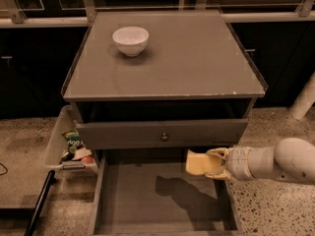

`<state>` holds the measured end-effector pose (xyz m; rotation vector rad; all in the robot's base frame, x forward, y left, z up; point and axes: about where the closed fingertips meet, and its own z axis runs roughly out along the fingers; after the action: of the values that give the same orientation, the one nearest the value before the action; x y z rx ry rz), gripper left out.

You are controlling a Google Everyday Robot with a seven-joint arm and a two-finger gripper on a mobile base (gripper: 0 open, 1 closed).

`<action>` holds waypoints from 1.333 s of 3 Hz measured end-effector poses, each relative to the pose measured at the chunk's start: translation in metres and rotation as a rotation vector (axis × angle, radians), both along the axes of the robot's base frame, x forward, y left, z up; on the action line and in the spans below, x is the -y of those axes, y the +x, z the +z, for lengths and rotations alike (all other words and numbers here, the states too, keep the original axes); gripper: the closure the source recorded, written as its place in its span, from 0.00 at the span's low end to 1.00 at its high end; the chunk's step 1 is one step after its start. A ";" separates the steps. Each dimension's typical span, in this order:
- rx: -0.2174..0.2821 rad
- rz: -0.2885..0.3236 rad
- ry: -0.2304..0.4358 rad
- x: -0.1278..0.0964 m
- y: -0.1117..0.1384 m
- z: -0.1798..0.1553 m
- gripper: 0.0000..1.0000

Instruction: Pick sponge from middle drawer and place on counter

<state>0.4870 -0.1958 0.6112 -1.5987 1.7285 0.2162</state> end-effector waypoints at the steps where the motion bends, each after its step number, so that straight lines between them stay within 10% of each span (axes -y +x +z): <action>1: 0.000 0.000 0.000 0.000 0.000 0.000 1.00; 4: 0.042 0.179 -0.005 -0.013 0.027 0.089 1.00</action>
Offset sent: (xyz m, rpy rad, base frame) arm -0.0013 0.0073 0.0151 -0.0113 -0.0026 0.0606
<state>0.5144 -0.1830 0.6997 -1.7501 1.5563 0.2638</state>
